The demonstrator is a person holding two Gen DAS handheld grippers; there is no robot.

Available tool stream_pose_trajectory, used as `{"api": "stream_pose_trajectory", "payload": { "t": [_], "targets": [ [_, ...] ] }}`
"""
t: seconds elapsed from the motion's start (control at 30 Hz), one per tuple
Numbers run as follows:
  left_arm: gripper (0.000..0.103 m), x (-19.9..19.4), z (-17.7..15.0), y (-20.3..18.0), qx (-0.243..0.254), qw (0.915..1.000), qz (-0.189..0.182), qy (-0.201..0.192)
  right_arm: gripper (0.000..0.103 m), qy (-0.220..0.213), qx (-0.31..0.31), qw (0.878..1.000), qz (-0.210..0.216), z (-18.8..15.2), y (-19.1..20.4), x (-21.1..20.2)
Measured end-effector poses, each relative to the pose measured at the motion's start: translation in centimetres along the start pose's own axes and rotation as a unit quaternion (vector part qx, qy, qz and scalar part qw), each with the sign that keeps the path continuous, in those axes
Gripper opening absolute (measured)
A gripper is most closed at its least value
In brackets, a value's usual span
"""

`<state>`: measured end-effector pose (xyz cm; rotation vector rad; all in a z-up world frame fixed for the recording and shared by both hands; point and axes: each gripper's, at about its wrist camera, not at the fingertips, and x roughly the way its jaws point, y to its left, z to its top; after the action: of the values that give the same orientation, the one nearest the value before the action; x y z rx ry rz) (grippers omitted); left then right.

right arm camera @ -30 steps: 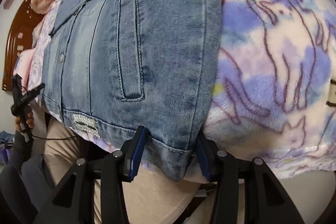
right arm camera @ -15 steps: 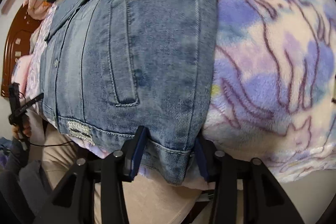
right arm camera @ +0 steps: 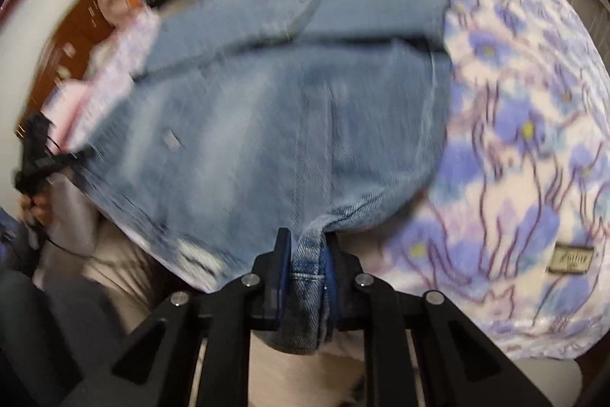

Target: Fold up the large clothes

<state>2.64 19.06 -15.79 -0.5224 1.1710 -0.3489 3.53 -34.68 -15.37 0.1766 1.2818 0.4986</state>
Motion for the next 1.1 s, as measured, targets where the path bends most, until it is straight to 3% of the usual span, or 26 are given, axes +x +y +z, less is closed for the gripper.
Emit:
{"api": "stream_pose_trajectory", "payload": {
  "t": [0.2, 0.37, 0.4, 0.47, 0.57, 0.63, 0.7, 0.83, 0.9, 0.97, 1.1],
  "targets": [
    [0.004, -2.4, 5.8, -2.8, -0.026, 0.9970, -0.041, -0.060, 0.016, -0.100, 0.005, 0.993, 0.067, 6.5, 1.3, -4.4],
    [0.002, -4.2, 13.1, -4.0, -0.035, 0.9920, -0.021, -0.120, 0.013, -0.167, 0.046, 0.982, 0.073, 14.4, 0.0, -6.0],
    [0.002, -4.4, 14.9, -3.8, -0.044, 0.9899, -0.015, -0.134, 0.000, -0.185, 0.064, 0.979, 0.065, 16.2, -0.8, -6.4],
    [0.000, -4.6, 17.7, -3.0, -0.059, 0.9843, 0.000, -0.166, 0.000, -0.221, 0.107, 0.967, 0.071, 18.6, -3.4, -7.3],
    [0.000, -4.4, 22.1, -1.1, -0.094, 0.9715, 0.034, -0.215, 0.004, -0.269, 0.199, 0.942, 0.030, 22.3, -7.2, -7.6],
    [0.000, -3.0, 24.7, 0.5, -0.116, 0.9670, 0.057, -0.220, 0.014, -0.253, 0.230, 0.940, 0.003, 23.9, -9.2, -6.1],
    [0.003, -0.9, 26.1, 2.0, -0.125, 0.9685, 0.080, -0.200, 0.035, -0.205, 0.241, 0.949, -0.016, 24.8, -10.4, -3.3],
    [0.010, 3.4, 26.2, 3.6, -0.104, 0.9788, 0.112, -0.136, 0.035, -0.135, 0.206, 0.969, -0.023, 24.0, -10.2, 1.5],
    [0.020, 5.4, 25.0, 3.5, -0.070, 0.9856, 0.115, -0.102, 0.036, -0.098, 0.182, 0.978, -0.018, 23.0, -9.6, 4.0],
    [0.024, 7.1, 23.8, 3.2, -0.038, 0.9908, 0.108, -0.072, 0.036, -0.070, 0.163, 0.984, -0.016, 21.7, -8.7, 5.7],
    [0.025, 10.6, 21.5, 0.9, 0.058, 0.9938, 0.095, 0.002, 0.036, -0.018, 0.116, 0.993, 0.003, 20.6, -6.8, 9.0]
  ]
}}
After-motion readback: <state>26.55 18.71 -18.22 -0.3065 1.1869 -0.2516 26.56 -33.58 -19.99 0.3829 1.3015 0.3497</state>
